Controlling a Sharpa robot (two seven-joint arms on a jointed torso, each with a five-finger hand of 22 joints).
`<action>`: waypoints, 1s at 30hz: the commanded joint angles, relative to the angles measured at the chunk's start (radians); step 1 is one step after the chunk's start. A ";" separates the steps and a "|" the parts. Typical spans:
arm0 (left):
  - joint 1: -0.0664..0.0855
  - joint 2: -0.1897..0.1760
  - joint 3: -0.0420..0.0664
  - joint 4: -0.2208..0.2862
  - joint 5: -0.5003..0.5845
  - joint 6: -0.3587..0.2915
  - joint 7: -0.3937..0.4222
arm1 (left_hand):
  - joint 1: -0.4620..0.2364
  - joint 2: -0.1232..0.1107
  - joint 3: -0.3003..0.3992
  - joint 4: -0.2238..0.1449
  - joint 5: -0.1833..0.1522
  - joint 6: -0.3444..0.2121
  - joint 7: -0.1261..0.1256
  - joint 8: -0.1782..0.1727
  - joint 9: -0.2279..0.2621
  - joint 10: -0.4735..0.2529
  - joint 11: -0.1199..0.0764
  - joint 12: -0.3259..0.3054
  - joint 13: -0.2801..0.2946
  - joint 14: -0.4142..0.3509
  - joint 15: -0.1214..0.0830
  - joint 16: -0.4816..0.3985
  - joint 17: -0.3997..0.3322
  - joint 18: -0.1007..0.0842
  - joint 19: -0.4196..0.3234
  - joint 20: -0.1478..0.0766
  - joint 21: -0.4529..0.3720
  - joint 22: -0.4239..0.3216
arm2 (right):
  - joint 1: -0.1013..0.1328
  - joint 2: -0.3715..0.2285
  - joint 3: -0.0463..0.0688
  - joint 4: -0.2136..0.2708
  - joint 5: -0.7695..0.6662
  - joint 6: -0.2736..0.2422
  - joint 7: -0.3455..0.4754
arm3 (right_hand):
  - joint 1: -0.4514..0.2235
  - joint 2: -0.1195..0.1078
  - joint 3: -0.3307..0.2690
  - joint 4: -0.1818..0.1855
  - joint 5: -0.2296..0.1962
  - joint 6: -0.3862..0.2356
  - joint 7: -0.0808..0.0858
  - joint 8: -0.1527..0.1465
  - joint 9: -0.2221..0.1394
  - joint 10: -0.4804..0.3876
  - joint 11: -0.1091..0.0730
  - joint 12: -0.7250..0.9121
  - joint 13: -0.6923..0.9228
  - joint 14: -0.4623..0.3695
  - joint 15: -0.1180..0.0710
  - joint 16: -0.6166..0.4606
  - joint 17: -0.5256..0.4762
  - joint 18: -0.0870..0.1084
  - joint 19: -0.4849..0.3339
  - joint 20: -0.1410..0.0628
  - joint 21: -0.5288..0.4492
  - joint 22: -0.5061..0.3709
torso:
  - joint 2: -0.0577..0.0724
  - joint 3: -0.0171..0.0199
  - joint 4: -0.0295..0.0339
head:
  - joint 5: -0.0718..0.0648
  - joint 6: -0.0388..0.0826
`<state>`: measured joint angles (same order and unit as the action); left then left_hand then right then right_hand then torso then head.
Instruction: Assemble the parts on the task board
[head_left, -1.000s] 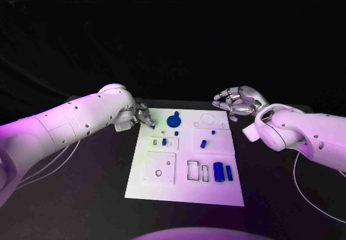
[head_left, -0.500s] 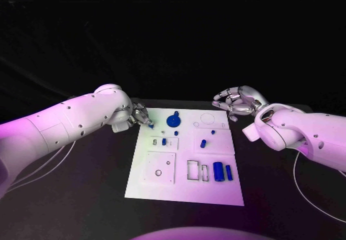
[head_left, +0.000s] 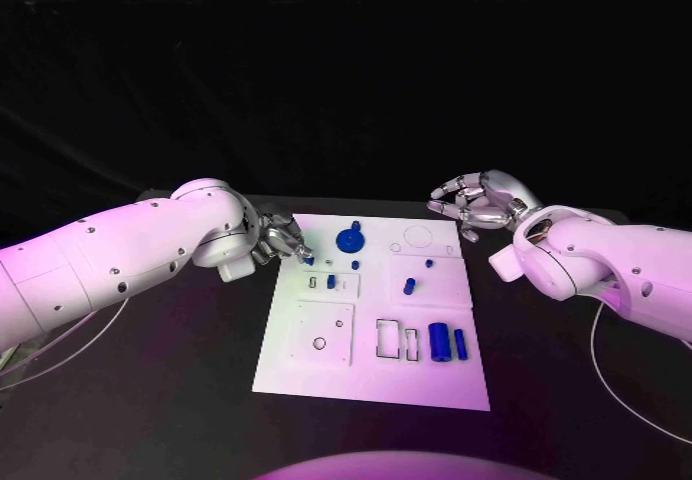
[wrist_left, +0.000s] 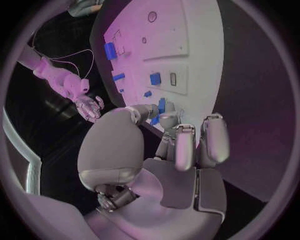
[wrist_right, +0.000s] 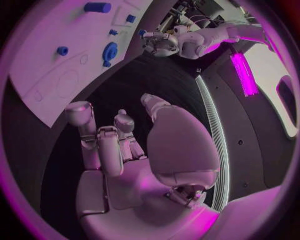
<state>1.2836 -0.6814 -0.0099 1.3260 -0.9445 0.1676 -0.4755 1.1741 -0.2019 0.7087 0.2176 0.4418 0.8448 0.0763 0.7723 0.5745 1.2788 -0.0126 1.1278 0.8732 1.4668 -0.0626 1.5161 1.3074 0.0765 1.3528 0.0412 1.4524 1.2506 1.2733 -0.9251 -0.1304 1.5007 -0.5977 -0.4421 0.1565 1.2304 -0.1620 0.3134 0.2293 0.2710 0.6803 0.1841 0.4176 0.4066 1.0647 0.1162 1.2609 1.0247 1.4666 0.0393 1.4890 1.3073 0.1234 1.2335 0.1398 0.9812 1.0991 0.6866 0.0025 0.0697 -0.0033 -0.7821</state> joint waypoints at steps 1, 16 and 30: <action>-0.012 -0.014 0.000 0.035 -0.021 -0.065 0.013 | -0.009 0.001 0.197 -0.192 0.009 0.009 -0.009 0.005 0.026 0.008 0.000 0.005 0.001 0.071 -0.009 0.004 0.119 -0.005 0.008 -0.001 0.005 0.004 | -0.001 -0.001 0.000 0.001 -0.005 0.015 0.000 | -0.006 0.006 0.002 0.006 0.007 -0.005 0.011 0.006 -0.002 -0.003 -0.003 0.005 -0.001 0.017 -0.002 -0.005 0.004 0.010 -0.004 -0.001 -0.003 -0.001 | -0.001 -0.0001 0.0019 | 0.004 -0.001; -0.047 -0.025 -0.004 0.086 -0.123 -0.063 -0.006 | -0.027 -0.006 0.202 -0.206 0.044 0.018 -0.014 0.016 0.026 0.027 -0.005 0.022 0.020 0.077 -0.013 0.014 0.143 -0.010 0.023 -0.007 0.015 0.027 | -0.003 -0.002 -0.001 0.002 -0.005 0.013 0.002 | -0.007 0.006 0.001 0.008 0.008 -0.005 0.011 0.008 -0.002 -0.003 -0.004 0.005 -0.002 0.016 -0.002 -0.006 0.003 0.011 -0.005 -0.001 -0.006 -0.003 | 0.002 -0.0007 -0.0031 | 0.014 0.000; -0.058 -0.006 -0.008 0.077 -0.174 -0.035 -0.034 | -0.030 -0.007 0.202 -0.207 0.048 0.019 -0.015 0.018 0.027 0.028 -0.006 0.021 0.016 0.077 -0.014 0.014 0.144 -0.010 0.022 -0.007 0.015 0.026 | -0.003 -0.003 -0.001 0.003 -0.005 0.011 0.004 | -0.006 0.006 0.000 0.009 0.008 -0.006 0.011 0.008 -0.002 -0.005 -0.004 0.004 -0.004 0.016 -0.002 -0.006 0.002 0.011 -0.006 -0.001 -0.009 -0.005 | 0.002 0.0005 -0.0026 | 0.013 -0.006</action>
<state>1.2268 -0.6896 -0.0182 1.4028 -1.0883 0.1132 -0.4953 1.1440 -0.2163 0.7258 0.2000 0.4836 0.8469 0.0748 0.7856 0.5994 1.3014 -0.0177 1.1469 0.8908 1.4670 -0.0697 1.5259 1.3073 0.0764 1.3670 0.0341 1.4648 1.2772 1.2705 -0.9281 -0.1313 1.5021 -0.5978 -0.4419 0.1563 1.2304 -0.1620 0.3134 0.2348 0.2752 0.6803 0.1841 0.4216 0.4055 1.0647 0.1162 1.2609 1.0211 1.4666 0.0394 1.4890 1.3073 0.1234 1.2336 0.1398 0.9756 1.0953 0.6889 0.0029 0.0660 0.0113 -0.7867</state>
